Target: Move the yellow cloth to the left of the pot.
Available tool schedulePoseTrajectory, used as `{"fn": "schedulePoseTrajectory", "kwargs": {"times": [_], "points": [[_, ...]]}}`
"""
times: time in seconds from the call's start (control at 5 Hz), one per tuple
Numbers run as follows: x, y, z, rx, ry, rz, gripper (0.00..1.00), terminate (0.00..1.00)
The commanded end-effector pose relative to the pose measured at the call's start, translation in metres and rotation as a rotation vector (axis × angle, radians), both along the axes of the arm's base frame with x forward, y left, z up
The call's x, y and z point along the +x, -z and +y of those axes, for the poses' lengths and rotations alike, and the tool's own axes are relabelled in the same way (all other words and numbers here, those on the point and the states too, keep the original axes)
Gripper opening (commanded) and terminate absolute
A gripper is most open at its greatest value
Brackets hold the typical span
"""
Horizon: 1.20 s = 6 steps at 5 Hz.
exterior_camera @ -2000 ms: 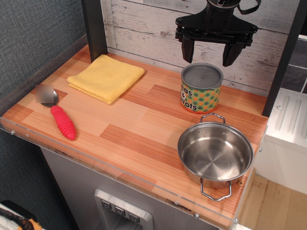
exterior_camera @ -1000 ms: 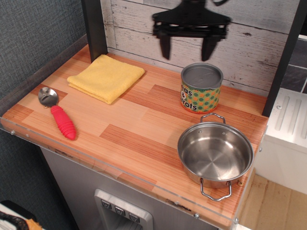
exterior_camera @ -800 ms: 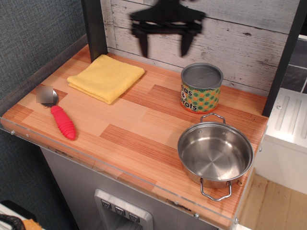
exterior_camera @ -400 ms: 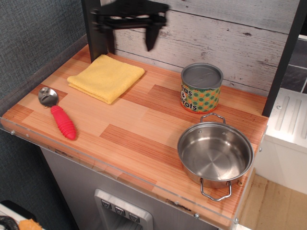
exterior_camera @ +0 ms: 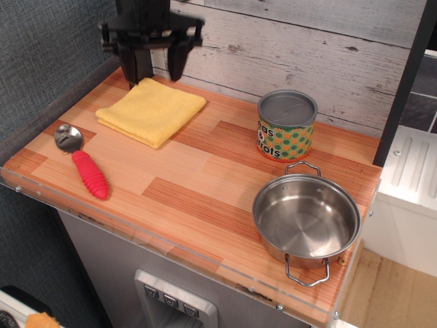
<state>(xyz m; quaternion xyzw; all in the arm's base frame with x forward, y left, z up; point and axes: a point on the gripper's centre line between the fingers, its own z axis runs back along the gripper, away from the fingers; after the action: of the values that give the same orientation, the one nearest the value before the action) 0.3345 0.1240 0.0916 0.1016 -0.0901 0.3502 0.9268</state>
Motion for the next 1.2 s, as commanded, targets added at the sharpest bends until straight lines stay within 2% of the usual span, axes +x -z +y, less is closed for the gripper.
{"fn": "schedulePoseTrajectory", "kwargs": {"times": [0.0, 0.2, 0.4, 0.6, 1.0], "points": [[0.026, 0.018, 0.028, 0.048, 0.22, -0.081, 0.0, 0.0], [0.033, 0.033, 0.032, 0.055, 0.303, -0.065, 0.0, 0.0], [0.034, 0.044, 0.037, 0.036, 0.372, -0.082, 0.0, 0.0], [0.033, 0.053, 0.036, 0.007, 0.383, -0.08, 0.0, 0.0], [0.03, 0.065, 0.022, -0.076, 0.302, -0.069, 0.0, 0.0]]}}
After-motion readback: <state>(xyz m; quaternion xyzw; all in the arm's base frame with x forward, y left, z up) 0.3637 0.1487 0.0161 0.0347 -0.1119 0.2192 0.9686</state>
